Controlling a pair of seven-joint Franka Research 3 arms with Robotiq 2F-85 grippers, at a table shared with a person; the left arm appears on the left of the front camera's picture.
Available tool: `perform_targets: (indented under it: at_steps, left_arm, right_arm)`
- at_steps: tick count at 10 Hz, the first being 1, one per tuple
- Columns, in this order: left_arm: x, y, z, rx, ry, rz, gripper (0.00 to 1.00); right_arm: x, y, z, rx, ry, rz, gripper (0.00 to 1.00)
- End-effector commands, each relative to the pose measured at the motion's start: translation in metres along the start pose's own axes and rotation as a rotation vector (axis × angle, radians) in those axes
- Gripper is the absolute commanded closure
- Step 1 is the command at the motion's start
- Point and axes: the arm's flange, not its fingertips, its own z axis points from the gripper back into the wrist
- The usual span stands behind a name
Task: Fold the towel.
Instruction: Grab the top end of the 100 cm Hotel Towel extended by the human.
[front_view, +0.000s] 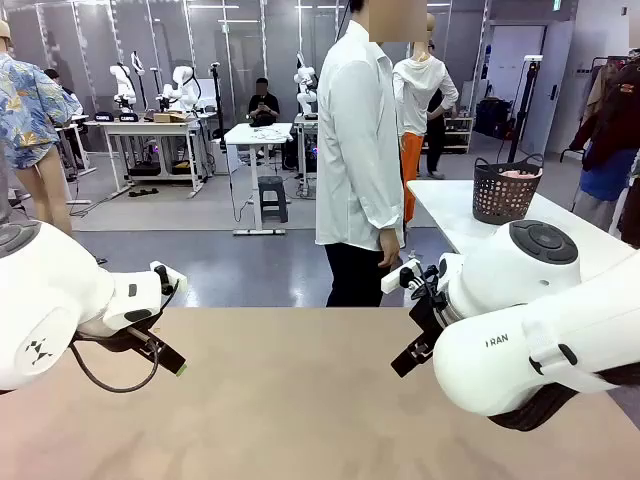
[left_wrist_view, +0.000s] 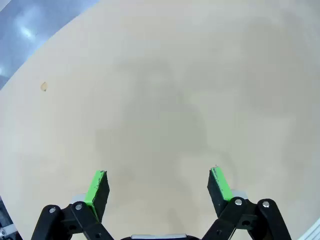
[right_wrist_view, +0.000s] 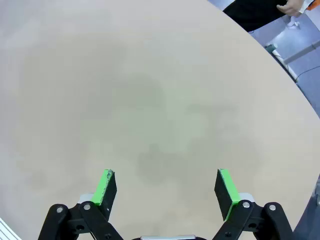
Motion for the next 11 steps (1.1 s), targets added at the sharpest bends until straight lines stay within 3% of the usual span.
perform_targets:
  at_steps: [1, 11]
  left_arm:
    - [0.0001, -0.0002, 0.0000, 0.000, 0.000, 0.000, 0.00]
    - [0.0001, -0.0004, 0.0000, 0.000, 0.000, -0.001, 0.00]
  right_arm:
    - [0.0000, 0.0000, 0.0000, 0.000, 0.000, 0.000, 0.00]
    - [0.0000, 0.0001, 0.0000, 0.000, 0.000, 0.002, 0.00]
